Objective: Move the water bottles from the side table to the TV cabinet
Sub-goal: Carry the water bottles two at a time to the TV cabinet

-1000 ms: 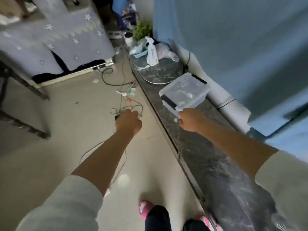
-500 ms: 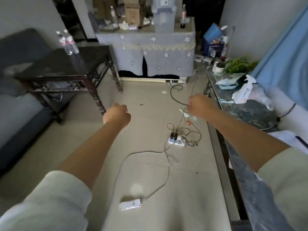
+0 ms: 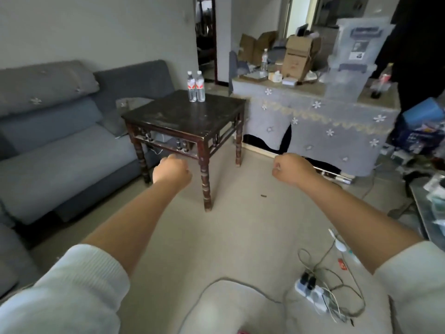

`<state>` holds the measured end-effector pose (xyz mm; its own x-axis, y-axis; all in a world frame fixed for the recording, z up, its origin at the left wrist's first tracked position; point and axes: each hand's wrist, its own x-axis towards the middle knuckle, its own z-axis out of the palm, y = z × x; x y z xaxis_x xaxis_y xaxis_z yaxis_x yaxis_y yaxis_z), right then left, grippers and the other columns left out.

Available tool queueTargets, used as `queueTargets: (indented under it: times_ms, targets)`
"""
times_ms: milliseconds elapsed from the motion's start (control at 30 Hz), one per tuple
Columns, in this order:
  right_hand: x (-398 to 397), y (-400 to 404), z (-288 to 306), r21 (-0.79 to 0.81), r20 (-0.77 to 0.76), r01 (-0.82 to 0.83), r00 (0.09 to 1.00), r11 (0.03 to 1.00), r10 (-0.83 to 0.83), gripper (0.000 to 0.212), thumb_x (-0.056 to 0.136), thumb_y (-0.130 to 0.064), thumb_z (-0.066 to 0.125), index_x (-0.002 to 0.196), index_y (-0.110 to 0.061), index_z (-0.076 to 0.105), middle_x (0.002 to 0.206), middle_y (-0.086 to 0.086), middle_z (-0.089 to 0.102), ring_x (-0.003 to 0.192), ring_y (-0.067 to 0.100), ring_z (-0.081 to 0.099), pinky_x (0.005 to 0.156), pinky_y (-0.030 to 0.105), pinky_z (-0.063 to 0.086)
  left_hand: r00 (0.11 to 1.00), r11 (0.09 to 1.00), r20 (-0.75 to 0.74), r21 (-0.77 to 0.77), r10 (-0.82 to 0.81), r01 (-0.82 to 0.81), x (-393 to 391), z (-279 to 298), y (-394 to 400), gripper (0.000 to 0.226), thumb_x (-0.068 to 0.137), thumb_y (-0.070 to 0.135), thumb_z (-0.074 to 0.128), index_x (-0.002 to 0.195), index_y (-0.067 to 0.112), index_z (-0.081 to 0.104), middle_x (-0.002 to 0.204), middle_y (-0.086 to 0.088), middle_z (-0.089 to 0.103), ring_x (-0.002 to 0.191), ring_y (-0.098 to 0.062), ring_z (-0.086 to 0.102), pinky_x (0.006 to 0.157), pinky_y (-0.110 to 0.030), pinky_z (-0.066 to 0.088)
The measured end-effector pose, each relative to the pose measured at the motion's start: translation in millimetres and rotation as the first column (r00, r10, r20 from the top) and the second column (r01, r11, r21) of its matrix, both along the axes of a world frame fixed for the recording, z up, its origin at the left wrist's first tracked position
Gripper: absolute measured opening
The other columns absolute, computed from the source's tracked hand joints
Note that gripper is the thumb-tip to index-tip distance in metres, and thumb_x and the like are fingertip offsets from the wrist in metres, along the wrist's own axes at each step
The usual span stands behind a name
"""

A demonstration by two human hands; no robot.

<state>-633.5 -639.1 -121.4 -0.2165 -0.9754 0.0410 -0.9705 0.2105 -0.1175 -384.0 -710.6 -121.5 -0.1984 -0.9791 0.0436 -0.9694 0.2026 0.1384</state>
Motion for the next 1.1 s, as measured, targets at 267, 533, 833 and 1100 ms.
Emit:
queueTargets:
  times_ms: [267, 533, 833, 1100]
  targets:
    - [0, -205, 25, 0.091, -0.124, -0.213, 0.967, 0.973, 0.224, 0.029, 0.092, -0.019, 0.045, 0.113, -0.004, 0.059, 0.123, 0.018, 0.053, 0.111, 0.036, 0.055, 0.089, 0.040, 0.048, 0.990, 0.992, 0.063, -0.048, 0.123, -0.120, 1, 30, -160, 0.034, 0.092, 0.019, 0.043, 0.122, 0.010, 0.058, 0.128, -0.014, 0.051, 0.122, -0.032, 0.046, 0.096, -0.040, 0.044]
    - [52, -361, 27, 0.088, -0.108, -0.309, 0.942, 0.947, 0.318, 0.026, 0.091, -0.020, 0.047, 0.109, -0.006, 0.060, 0.112, 0.017, 0.055, 0.108, 0.035, 0.055, 0.088, 0.037, 0.047, 0.969, 0.977, 0.143, -0.091, 0.203, -0.191, 57, 34, -280, 0.033, 0.094, 0.019, 0.041, 0.120, 0.008, 0.058, 0.125, -0.014, 0.051, 0.120, -0.032, 0.046, 0.095, -0.040, 0.043]
    - [133, -526, 29, 0.003, -0.053, -0.259, 0.965, 0.966, 0.259, 0.022, 0.089, -0.022, 0.051, 0.102, -0.010, 0.062, 0.091, 0.006, 0.046, 0.102, 0.029, 0.058, 0.084, 0.038, 0.048, 0.960, 0.987, 0.231, -0.011, 0.157, -0.159, 148, 43, -452, 0.035, 0.094, 0.022, 0.044, 0.126, 0.012, 0.054, 0.130, -0.012, 0.048, 0.124, -0.031, 0.045, 0.098, -0.040, 0.043]
    - [173, -635, 36, 0.001, 0.013, -0.174, 0.985, 0.985, 0.174, 0.022, 0.091, -0.020, 0.050, 0.107, -0.009, 0.060, 0.093, 0.006, 0.048, 0.099, 0.027, 0.057, 0.074, 0.032, 0.043, 0.963, 0.998, 0.268, 0.055, 0.020, -0.036, 168, 49, -589, 0.039, 0.094, 0.027, 0.045, 0.129, 0.013, 0.052, 0.131, -0.014, 0.046, 0.126, -0.032, 0.042, 0.099, -0.042, 0.042]
